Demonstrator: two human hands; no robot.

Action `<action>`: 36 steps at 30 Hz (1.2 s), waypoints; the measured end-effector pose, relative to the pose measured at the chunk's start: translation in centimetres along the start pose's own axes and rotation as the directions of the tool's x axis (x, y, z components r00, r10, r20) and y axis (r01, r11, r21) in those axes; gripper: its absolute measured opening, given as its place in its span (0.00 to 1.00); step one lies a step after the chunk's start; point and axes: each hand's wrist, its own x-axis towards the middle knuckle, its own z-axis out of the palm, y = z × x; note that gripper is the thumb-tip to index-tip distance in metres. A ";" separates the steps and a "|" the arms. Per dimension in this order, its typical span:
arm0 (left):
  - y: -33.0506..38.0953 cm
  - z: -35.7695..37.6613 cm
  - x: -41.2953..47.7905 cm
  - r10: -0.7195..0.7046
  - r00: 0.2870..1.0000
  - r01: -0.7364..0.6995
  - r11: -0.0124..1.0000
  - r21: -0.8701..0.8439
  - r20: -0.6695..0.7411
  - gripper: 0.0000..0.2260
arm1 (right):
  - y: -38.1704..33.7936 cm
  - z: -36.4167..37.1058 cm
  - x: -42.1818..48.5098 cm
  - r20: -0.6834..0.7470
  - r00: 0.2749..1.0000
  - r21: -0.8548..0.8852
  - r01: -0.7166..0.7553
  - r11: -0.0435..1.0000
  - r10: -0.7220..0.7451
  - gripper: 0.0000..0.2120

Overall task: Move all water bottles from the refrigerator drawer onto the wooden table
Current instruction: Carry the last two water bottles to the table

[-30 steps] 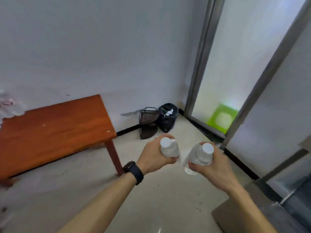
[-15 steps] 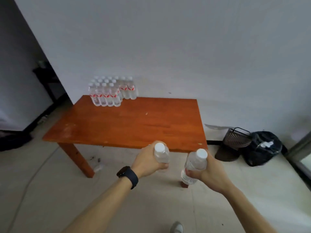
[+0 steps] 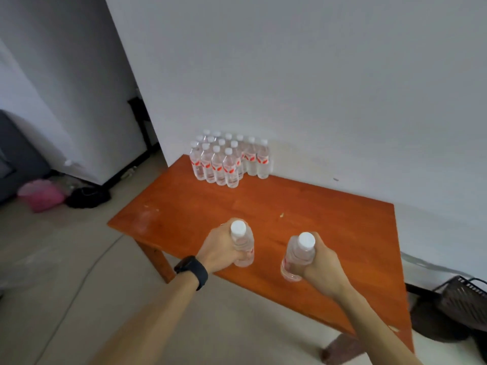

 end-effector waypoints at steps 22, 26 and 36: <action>-11.9 -4.1 39.1 -0.120 0.950 0.031 0.955 0.294 0.289 0.28 | -0.5 12.1 35.1 -0.119 0.948 -0.101 -0.307 0.946 0.295 0.32; -12.2 -3.8 43.3 -0.027 0.962 -0.034 0.975 0.221 0.270 0.29 | -0.3 12.7 39.2 -0.143 0.939 -0.106 -0.329 0.938 0.313 0.32; -9.7 -0.8 50.6 0.029 0.998 -0.039 0.974 0.222 0.047 0.26 | -0.4 12.6 49.5 -0.212 0.936 -0.102 -0.306 0.946 0.280 0.27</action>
